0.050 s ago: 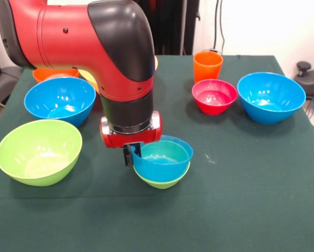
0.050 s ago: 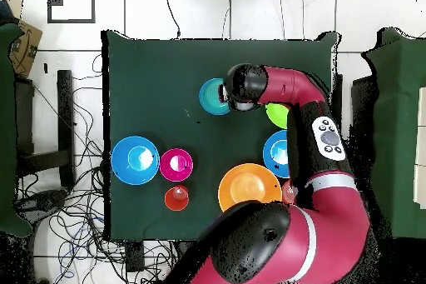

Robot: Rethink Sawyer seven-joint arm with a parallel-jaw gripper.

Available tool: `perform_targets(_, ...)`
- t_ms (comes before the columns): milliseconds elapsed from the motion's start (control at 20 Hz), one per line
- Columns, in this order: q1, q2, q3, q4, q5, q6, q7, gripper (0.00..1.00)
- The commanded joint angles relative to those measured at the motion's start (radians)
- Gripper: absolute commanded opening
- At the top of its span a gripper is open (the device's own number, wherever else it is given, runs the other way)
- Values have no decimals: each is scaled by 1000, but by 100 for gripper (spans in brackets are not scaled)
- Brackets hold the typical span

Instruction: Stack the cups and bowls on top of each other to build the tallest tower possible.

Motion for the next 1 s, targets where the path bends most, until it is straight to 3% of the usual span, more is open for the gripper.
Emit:
perform_targets(50, 26, 116, 43, -25, -68, 154, -239, 0)
perform_targets(400, 27, 133, 60, -41, -59, 191, -246, 0)
perform_targets(1000, -4, 121, 86, 8, -60, 150, -268, 0)
